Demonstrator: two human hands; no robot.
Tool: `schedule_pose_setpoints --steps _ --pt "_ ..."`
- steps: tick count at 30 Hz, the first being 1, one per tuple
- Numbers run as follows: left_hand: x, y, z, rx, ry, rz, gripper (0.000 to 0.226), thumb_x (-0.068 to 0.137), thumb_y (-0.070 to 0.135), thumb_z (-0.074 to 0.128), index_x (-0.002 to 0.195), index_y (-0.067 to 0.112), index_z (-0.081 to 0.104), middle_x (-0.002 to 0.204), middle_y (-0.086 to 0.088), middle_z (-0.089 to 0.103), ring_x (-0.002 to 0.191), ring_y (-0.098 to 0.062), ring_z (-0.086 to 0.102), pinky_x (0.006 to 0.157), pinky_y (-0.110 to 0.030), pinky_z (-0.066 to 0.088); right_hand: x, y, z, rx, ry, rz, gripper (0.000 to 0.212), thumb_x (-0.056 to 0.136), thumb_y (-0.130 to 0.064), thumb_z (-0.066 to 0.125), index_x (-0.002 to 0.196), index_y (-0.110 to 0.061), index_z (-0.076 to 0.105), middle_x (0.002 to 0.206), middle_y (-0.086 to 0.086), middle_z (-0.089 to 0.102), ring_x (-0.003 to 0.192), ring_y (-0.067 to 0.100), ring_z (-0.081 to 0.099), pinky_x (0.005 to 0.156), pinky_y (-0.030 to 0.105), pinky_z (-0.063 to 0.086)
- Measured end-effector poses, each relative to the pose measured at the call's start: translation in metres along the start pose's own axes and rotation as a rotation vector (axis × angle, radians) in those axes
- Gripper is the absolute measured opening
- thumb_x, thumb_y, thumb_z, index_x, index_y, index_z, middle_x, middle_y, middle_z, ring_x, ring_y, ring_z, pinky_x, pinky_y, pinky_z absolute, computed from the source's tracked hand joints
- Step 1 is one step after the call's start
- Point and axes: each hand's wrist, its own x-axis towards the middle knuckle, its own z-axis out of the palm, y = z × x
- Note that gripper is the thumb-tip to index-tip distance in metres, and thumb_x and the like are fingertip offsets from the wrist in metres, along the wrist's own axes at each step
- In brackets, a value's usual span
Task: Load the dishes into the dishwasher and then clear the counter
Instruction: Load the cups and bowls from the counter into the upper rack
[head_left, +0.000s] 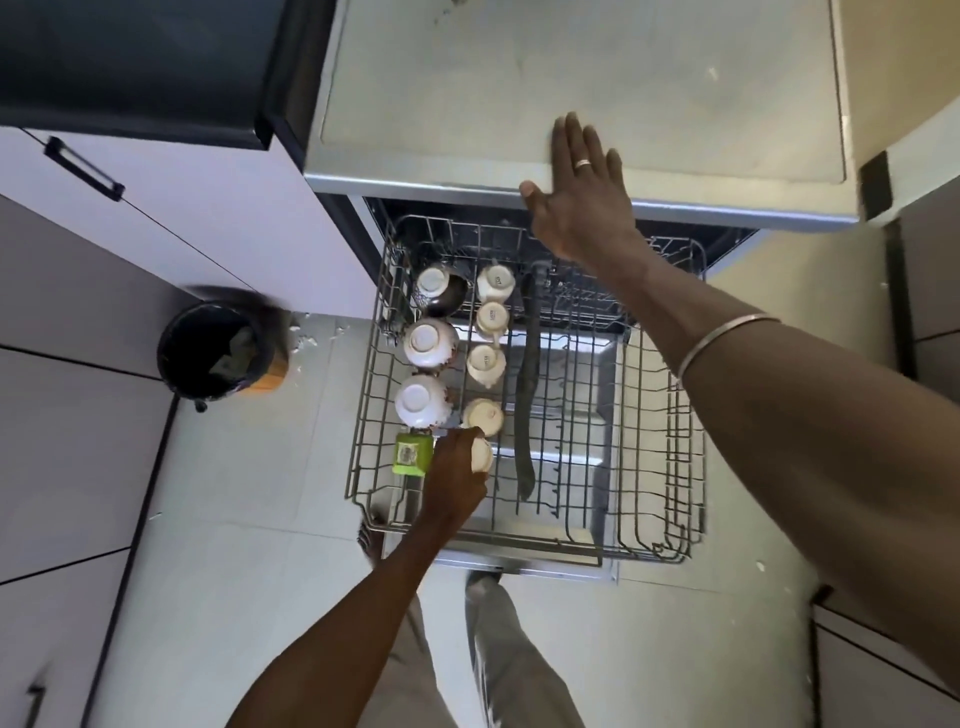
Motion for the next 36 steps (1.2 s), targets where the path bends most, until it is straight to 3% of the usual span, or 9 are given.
schedule_pose_setpoints --steps 4,12,18,25,29,32,36 --pt "0.006 -0.008 0.013 0.061 0.019 0.022 0.068 0.057 -0.002 0.079 0.121 0.007 0.058 0.119 -0.011 0.060 0.107 -0.031 0.056 0.087 -0.045 0.052 0.001 0.000 0.000 -0.004 0.006 0.003 0.076 0.101 -0.056 0.015 0.155 -0.010 -0.010 0.164 0.006 -0.013 0.151 0.023 -0.012 0.122 0.041 -0.006" --pt "0.002 -0.033 0.021 0.023 0.009 -0.037 0.070 0.066 0.004 0.084 0.129 0.009 0.055 0.125 -0.011 0.060 0.114 -0.030 0.055 0.093 -0.039 0.050 0.000 0.000 0.003 -0.002 0.032 0.009 0.075 0.101 -0.055 0.017 0.156 -0.010 -0.008 0.164 0.006 -0.011 0.151 0.022 -0.010 0.123 0.041 -0.005" --pt "0.013 -0.026 0.032 0.053 0.016 -0.086 0.075 0.064 0.006 0.087 0.131 0.011 0.054 0.130 -0.011 0.054 0.116 -0.033 0.053 0.093 -0.044 0.050 0.001 0.002 0.007 -0.012 0.044 -0.002 0.076 0.101 -0.056 0.016 0.155 -0.009 -0.009 0.164 0.008 -0.011 0.151 0.023 -0.010 0.123 0.041 -0.005" --pt "0.002 -0.034 0.024 0.104 0.022 0.009 0.093 0.054 0.016 0.094 0.136 0.015 0.050 0.133 -0.012 0.051 0.123 -0.032 0.048 0.098 -0.043 0.046 0.000 0.002 0.004 0.001 0.004 -0.001 0.076 0.101 -0.055 0.018 0.155 -0.010 -0.009 0.164 0.007 -0.012 0.151 0.023 -0.011 0.123 0.042 -0.005" --pt "0.004 -0.024 -0.006 0.072 0.072 0.024 0.081 0.060 0.016 0.091 0.132 0.014 0.054 0.130 -0.009 0.055 0.120 -0.030 0.052 0.094 -0.042 0.048 -0.001 -0.001 -0.005 0.015 -0.052 -0.004 0.076 0.102 -0.054 0.020 0.155 -0.010 -0.011 0.163 0.007 -0.015 0.151 0.023 -0.013 0.122 0.042 -0.005" --pt "0.013 -0.012 -0.038 0.094 0.152 0.065 0.054 0.080 0.019 0.076 0.129 0.013 0.056 0.128 -0.010 0.057 0.115 -0.030 0.054 0.094 -0.043 0.049 0.001 -0.004 -0.015 0.017 -0.134 0.015 0.077 0.102 -0.053 0.023 0.154 -0.010 -0.014 0.163 0.007 -0.018 0.150 0.024 -0.013 0.122 0.044 -0.003" --pt "0.034 0.012 -0.101 0.106 0.336 0.163 0.019 0.095 0.013 0.055 0.112 0.012 0.063 0.109 -0.008 0.064 0.098 -0.029 0.061 0.082 -0.040 0.052 0.003 -0.019 -0.029 0.043 -0.239 0.073 0.076 0.104 -0.047 0.026 0.154 -0.007 -0.014 0.162 0.011 -0.017 0.151 0.029 -0.010 0.122 0.048 0.001"
